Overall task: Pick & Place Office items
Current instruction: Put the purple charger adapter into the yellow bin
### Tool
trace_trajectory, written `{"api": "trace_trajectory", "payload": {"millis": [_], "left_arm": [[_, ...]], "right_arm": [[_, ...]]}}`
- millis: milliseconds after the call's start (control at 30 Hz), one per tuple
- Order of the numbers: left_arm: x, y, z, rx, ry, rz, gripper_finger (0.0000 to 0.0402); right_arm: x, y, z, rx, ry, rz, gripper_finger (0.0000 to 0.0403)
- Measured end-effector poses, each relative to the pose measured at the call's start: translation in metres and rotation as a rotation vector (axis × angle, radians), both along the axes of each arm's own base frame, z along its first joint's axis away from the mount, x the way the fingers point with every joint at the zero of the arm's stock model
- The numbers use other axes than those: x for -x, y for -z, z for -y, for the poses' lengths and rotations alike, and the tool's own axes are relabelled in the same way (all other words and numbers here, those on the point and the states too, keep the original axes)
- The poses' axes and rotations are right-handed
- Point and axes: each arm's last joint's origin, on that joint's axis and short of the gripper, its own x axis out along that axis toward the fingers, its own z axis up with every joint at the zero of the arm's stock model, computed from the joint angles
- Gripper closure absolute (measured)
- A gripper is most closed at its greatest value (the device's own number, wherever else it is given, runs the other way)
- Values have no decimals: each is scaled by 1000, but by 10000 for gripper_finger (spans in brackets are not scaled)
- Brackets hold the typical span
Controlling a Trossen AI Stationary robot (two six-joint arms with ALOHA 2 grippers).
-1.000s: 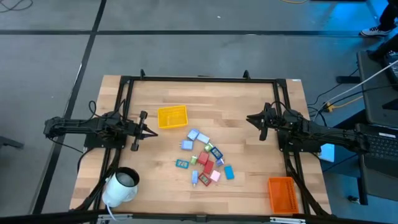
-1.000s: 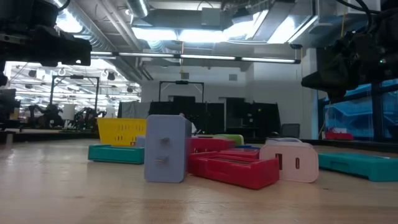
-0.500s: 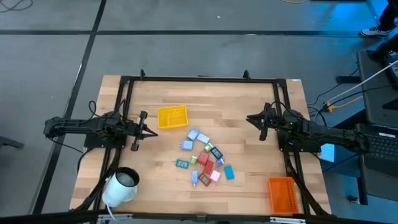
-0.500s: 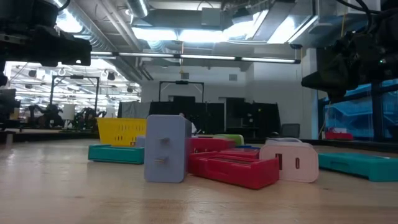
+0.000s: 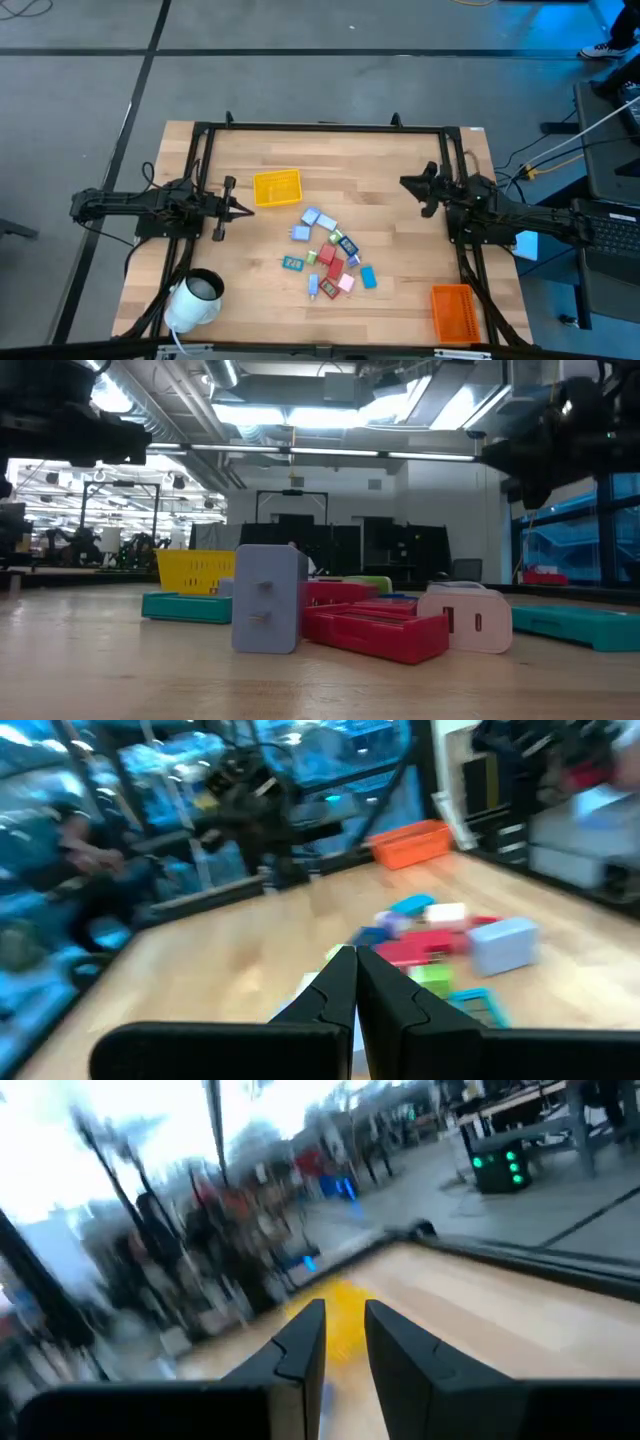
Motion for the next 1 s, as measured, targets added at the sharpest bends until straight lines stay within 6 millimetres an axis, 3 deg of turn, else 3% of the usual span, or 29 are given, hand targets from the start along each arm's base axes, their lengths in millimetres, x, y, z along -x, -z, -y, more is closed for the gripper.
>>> {"api": "trace_trajectory", "payload": {"millis": [67,300,433,567,700,833,933,1000], "left_arm": [[0,-6,-1,0,-10,58,397],[10,-44,13,0,307,456,396],[26,-63,21,-140,478,735,396],[42,-75,25,-201,583,944,396],[38,-72,28,-182,617,887,396],[14,-71,23,-44,309,642,396],[-1,-98,24,-40,211,554,396],[-13,-123,26,-29,183,494,396]], "right_arm": [[0,-4,-3,-8,-103,47,323],[1,-7,-28,17,-647,62,323],[5,-19,-47,134,-781,206,323],[9,-23,-63,245,-752,286,323],[6,-22,-71,253,-643,257,323],[7,-34,-80,365,-744,424,323],[-1,-59,-86,416,-774,478,323],[-14,-76,-93,454,-768,397,323]]}}
